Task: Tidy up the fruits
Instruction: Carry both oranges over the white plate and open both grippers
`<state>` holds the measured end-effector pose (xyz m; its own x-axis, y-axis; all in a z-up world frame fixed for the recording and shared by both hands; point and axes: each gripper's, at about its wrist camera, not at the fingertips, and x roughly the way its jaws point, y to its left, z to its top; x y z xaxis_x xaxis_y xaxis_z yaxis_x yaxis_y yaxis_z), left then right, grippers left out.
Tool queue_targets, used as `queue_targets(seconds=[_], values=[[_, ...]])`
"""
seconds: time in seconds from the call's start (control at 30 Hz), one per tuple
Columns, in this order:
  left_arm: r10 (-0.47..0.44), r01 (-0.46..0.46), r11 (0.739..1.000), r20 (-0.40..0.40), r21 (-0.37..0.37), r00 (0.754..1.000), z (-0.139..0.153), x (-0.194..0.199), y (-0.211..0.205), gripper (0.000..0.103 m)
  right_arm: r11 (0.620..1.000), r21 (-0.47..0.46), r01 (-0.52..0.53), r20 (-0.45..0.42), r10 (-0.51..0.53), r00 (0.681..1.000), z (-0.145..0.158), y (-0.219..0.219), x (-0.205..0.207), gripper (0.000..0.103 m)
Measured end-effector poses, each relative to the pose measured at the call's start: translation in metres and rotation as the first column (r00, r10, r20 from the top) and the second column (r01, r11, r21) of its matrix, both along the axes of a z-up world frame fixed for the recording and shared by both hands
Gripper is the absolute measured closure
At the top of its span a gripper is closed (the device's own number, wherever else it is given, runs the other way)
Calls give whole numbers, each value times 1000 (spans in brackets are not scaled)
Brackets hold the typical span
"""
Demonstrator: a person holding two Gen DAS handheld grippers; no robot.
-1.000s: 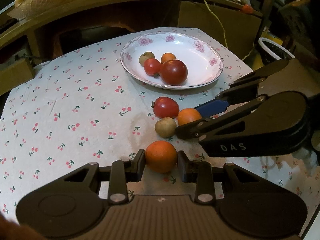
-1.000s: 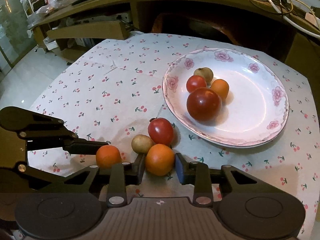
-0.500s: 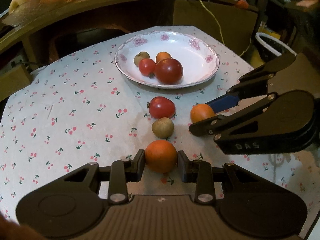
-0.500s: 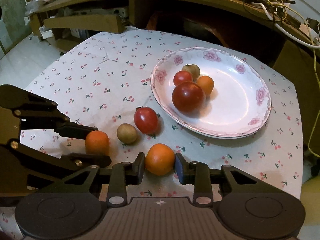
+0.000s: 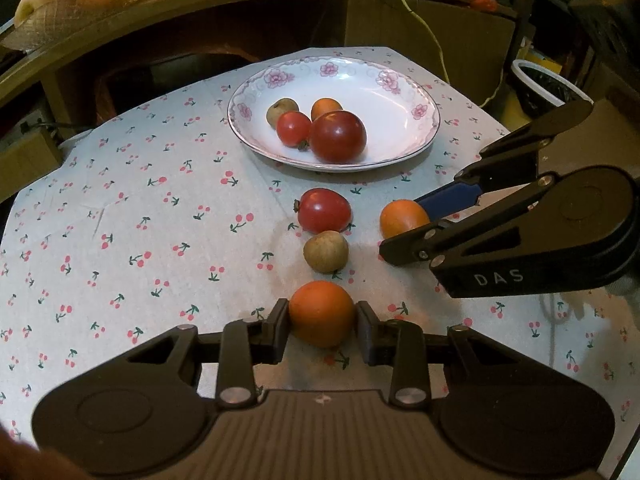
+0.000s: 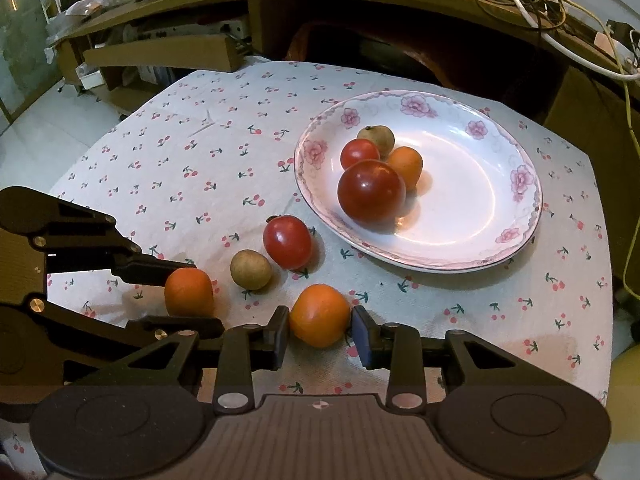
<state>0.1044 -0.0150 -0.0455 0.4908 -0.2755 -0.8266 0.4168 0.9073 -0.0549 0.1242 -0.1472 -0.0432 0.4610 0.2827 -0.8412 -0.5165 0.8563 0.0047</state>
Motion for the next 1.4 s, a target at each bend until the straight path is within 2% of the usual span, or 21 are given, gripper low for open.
queue_targets(seconds=[0.43,0.9,1.1,1.4], values=[[10,-10,1000,61,-4,998,20,11,-6,64,1000,-9,1,42,-1,999,11,3,-4,71],[23,-21,1000,129,-14,991,40,45,-28,65,994,26,106,120,-108,987,32,-21,13,71],[26,-25,1000,143,-8,989,39,58,-30,65,988,41,148,142,-152,978,36,-28,25,71],[23,-26,999,155,21,988,28,75,-33,65,984,33,173,152,-176,973,25,-26,42,71]])
